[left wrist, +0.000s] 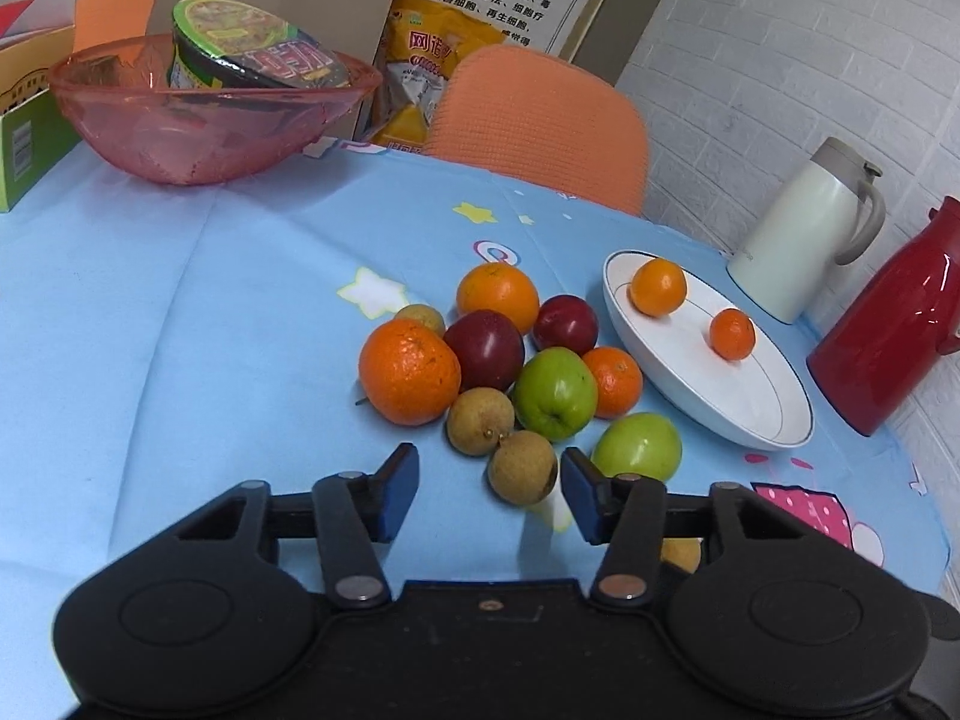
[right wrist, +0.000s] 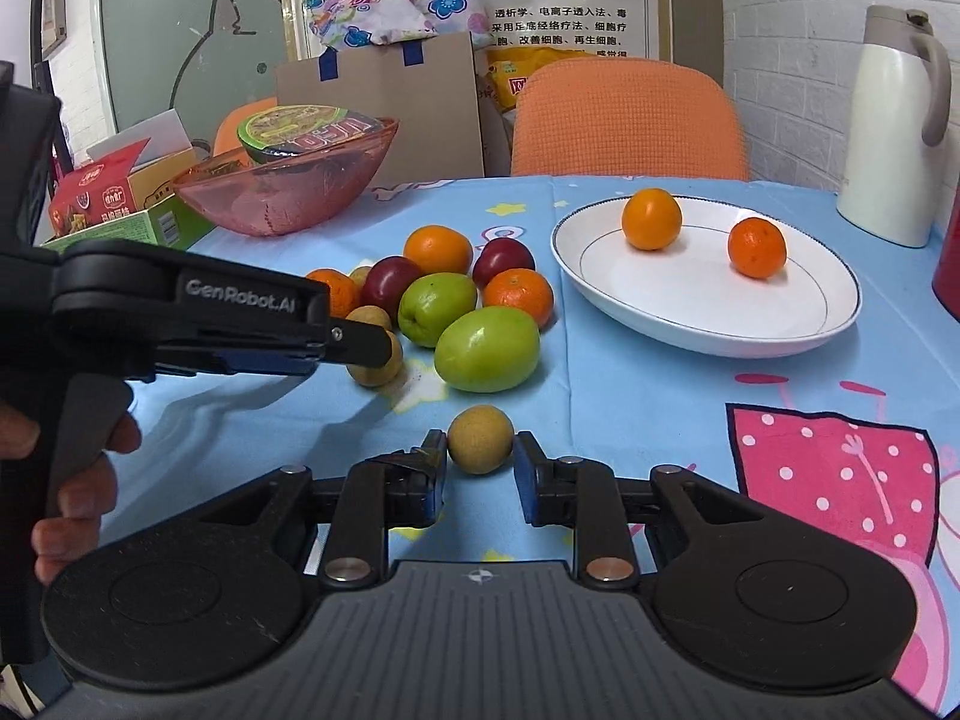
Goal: Organize fruits
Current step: 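Grasp a brown longan with the left tool while the right tool grasps another longan, then carry both longans onto the white plate and open both tools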
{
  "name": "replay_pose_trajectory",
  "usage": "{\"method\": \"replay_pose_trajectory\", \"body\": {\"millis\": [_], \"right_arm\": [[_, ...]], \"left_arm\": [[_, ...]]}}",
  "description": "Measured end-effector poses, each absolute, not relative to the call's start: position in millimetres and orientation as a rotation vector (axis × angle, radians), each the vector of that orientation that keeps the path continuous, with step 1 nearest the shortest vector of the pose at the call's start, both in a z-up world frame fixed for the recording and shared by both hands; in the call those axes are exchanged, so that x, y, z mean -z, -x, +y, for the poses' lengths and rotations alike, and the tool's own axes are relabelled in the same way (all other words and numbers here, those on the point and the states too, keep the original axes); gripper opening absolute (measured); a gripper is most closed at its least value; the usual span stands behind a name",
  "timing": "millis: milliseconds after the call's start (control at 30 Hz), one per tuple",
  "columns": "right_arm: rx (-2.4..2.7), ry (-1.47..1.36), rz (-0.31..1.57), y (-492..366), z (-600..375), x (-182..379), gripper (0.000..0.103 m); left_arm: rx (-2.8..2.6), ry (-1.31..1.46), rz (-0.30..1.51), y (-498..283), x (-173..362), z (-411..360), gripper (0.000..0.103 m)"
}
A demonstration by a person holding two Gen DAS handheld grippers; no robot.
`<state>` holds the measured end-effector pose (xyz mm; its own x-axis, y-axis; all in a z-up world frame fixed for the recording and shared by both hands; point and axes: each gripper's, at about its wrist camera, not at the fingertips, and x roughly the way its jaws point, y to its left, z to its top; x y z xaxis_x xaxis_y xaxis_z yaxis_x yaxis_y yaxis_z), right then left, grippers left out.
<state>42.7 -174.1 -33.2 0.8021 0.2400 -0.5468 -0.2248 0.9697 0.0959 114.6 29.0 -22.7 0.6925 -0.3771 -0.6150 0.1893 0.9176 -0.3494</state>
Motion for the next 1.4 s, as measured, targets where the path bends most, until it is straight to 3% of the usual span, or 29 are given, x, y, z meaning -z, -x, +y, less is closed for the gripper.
{"method": "replay_pose_trajectory", "body": {"millis": [1067, 1167, 1400], "right_arm": [[-0.183, -0.089, 0.564, -13, -202, 32, 0.042], [-0.163, -0.104, 0.539, -11, -210, 28, 0.036], [-0.106, -0.100, 0.471, -19, -229, 11, 0.033]], "left_arm": [[0.373, 0.171, 0.677, -89, 15, -2, 0.083], [0.407, 0.177, 0.652, -78, 4, -4, 0.083], [0.522, 0.166, 0.612, -78, -22, -30, 0.083]]}}
